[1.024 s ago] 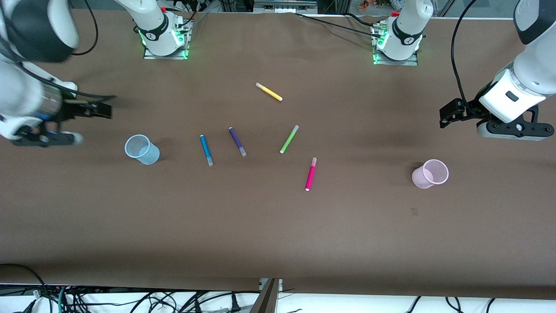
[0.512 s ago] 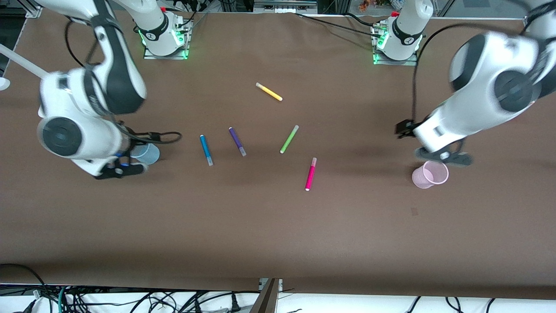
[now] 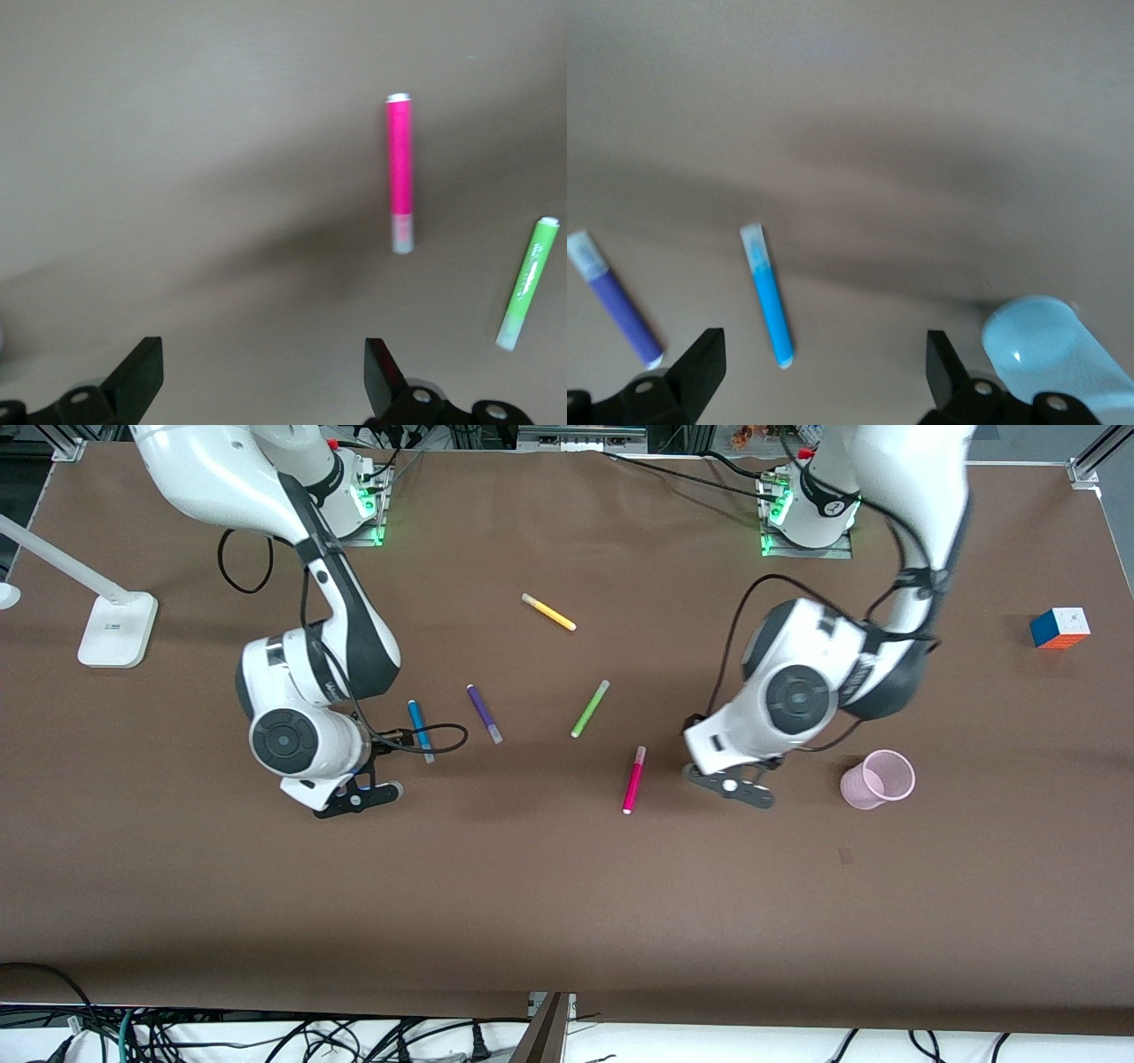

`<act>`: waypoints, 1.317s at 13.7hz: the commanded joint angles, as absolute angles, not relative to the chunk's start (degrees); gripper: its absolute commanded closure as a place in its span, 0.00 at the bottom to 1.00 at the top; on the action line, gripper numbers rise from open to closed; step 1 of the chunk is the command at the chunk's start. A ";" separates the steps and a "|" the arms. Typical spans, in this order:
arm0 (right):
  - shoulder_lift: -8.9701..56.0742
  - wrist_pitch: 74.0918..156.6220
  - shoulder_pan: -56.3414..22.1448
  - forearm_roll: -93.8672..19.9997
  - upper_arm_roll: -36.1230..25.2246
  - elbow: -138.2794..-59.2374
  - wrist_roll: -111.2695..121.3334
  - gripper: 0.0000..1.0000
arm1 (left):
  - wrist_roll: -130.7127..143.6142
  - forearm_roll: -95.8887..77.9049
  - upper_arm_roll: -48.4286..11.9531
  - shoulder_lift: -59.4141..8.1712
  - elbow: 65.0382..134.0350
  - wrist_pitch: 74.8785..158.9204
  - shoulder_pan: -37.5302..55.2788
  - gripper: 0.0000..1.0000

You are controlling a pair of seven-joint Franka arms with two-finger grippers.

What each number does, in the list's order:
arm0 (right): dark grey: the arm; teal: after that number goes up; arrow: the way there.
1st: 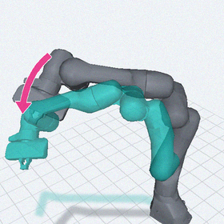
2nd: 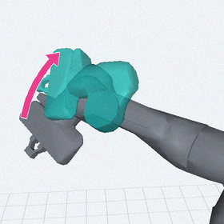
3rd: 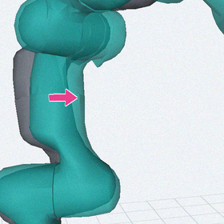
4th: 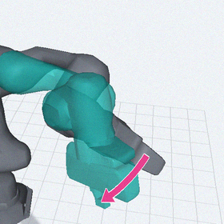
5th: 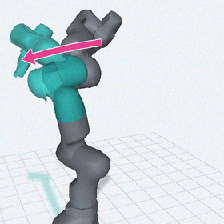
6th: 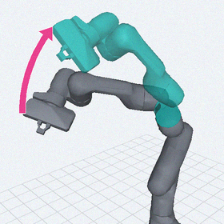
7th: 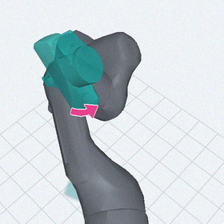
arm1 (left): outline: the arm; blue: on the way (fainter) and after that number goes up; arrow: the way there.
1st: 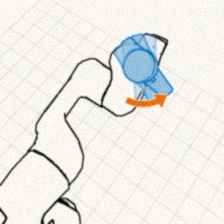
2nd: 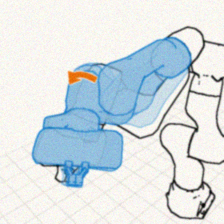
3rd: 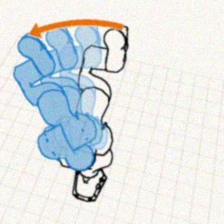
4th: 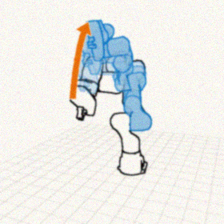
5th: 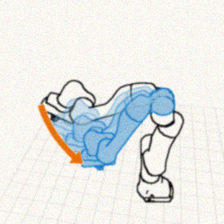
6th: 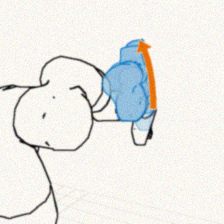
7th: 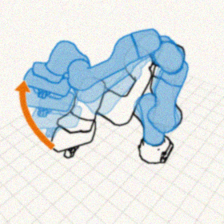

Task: Place pink and blue markers in matching cups
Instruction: 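Reach the blue marker with the right gripper while the left gripper reaches pink, then grasp the blue marker with the right gripper while the left gripper grasps pink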

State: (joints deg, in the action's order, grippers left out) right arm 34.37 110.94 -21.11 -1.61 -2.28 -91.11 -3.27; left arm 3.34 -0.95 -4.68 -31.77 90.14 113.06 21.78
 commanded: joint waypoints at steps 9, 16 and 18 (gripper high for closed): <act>35.42 131.49 -22.76 -2.81 0.18 -105.38 -2.81 0.00 | 9.65 0.42 -3.34 -42.88 88.95 125.41 31.11 0.00; 35.42 131.13 -23.99 -2.55 0.26 -105.38 -2.37 0.81 | 13.89 5.00 -3.51 -46.40 89.30 131.13 32.26 0.01; 35.51 131.48 -24.17 -2.46 0.26 -105.29 -2.37 0.96 | 13.97 5.36 -3.52 -46.41 89.30 131.22 32.34 0.51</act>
State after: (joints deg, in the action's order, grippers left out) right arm 36.14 130.44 -23.53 -1.82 0.09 -104.20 -3.20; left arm 13.23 3.90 -4.11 -46.04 90.05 130.94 31.71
